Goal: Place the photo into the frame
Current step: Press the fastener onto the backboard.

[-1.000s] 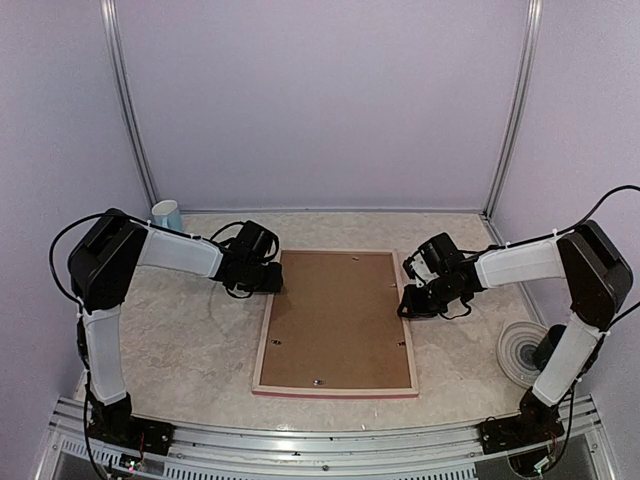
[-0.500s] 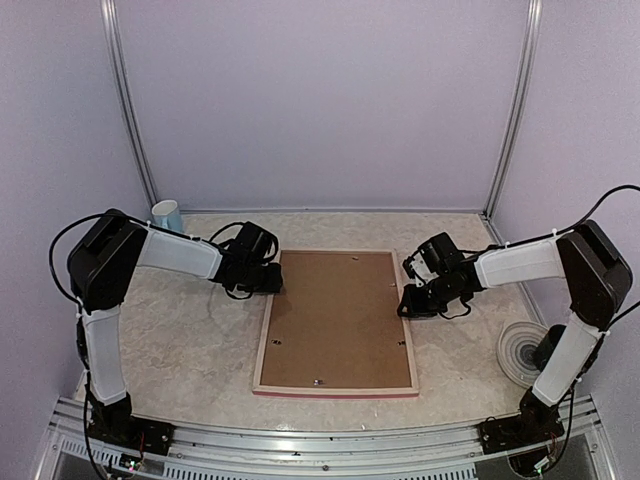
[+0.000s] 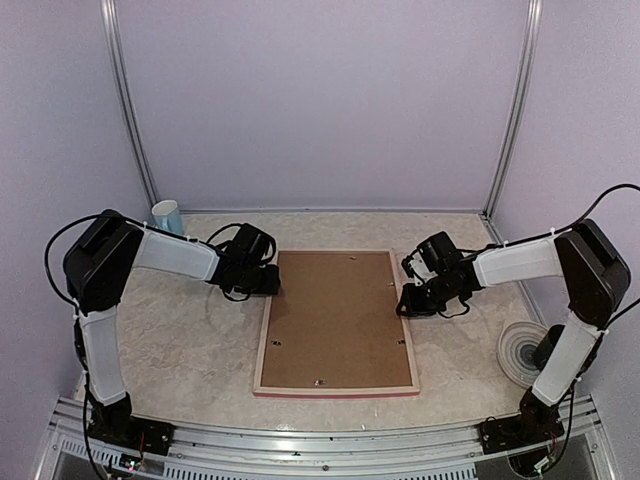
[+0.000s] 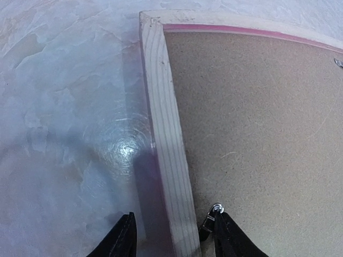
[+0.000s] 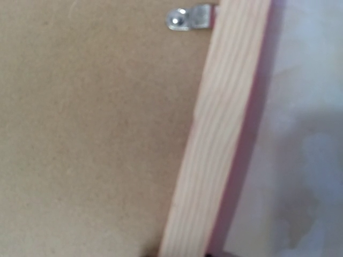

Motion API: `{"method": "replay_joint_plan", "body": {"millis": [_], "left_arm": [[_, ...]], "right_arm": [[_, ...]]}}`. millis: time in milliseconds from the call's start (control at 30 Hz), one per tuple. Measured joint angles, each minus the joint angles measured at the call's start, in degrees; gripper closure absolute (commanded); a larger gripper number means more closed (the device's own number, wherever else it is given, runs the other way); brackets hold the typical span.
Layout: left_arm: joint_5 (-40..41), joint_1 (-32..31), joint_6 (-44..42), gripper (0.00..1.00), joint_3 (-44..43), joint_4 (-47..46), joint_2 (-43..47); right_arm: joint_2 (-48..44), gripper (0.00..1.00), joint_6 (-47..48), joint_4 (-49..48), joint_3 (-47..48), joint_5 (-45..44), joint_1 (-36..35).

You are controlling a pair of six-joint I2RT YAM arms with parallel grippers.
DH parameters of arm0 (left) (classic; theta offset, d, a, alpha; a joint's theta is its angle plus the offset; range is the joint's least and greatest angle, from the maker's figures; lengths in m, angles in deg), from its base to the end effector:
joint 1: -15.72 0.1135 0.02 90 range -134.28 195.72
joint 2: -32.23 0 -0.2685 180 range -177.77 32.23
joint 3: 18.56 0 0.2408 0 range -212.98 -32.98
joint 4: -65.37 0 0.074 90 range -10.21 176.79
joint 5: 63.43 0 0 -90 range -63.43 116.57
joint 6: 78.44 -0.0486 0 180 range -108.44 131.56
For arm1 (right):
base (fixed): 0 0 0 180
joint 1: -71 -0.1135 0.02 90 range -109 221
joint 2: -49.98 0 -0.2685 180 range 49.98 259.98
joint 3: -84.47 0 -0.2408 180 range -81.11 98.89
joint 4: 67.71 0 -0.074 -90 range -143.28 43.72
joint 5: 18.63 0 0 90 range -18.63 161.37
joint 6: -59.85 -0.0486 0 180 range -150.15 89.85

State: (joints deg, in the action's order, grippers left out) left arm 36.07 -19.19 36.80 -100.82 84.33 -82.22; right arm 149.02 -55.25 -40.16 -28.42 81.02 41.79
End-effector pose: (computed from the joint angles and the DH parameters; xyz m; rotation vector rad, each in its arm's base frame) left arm 0.3420 -0.2289 0.1347 0.1357 2.4603 -0.2582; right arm 0.2827 0.1674 0.1463 -0.1585 2.6886 0.5375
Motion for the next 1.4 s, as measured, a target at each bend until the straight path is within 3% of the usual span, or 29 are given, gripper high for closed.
{"method": "replay_joint_plan", "body": {"millis": [200, 633, 1400], "left_arm": [[0.0, 0.0, -1.0, 0.46, 0.6, 0.7, 0.9], [0.6, -0.2, -2.1, 0.46, 0.6, 1.5, 2.1], [3.8, -1.4, -2.6, 0.53, -2.8, 5.9, -0.3]], "right_arm": [[0.1, 0.76, 0.0, 0.0, 0.1, 0.0, 0.0], [0.1, 0.76, 0.0, 0.0, 0.1, 0.1, 0.0], [0.2, 0.76, 0.2, 0.1, 0.2, 0.1, 0.0]]}}
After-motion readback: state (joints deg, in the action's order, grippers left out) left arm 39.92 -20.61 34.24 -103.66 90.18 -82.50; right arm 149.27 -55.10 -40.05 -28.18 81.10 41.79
